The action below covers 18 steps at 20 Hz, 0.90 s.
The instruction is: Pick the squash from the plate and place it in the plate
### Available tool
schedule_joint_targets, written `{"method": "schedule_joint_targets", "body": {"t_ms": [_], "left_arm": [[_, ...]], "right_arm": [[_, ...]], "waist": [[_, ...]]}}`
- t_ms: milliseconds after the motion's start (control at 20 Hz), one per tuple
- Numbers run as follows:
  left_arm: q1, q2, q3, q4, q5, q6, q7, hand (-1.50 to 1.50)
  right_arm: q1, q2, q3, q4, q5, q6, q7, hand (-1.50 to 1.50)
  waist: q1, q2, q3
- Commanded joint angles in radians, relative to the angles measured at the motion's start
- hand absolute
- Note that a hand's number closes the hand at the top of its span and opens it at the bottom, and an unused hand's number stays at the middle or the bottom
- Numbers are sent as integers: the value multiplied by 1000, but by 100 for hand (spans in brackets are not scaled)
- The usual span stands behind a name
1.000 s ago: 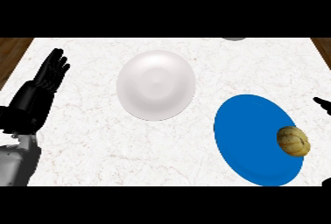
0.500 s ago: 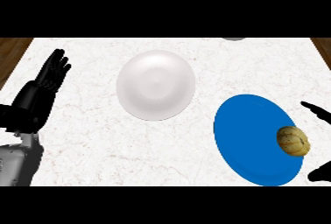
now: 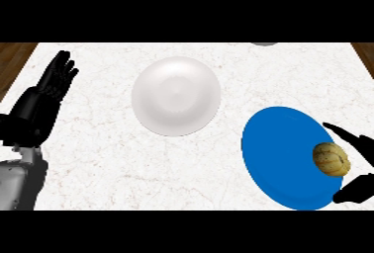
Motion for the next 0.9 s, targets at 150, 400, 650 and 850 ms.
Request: {"method": "schedule_joint_targets", "body": {"t_ms": [150,400,650,850], "left_arm": [[7,-1,39,22,-3,-53,-23,0],[45,-9,35,-19,-5,-48,-14,0],[44,-25,30,-12,-27,-40,-23,0],[-67,-55,-41,-7,-17,-65,-9,0]], "right_arm": [[-38,110,38,39,119,-5,42,-150],[-62,114,-34,97,130,-118,-120,150],[-78,176,-2,72,276,-296,-97,150],[-398,13,97,229,365,-172,-294,150]], "waist": [[-1,0,0],[1,-1,0],[-1,-1,0],[166,54,5]]}}
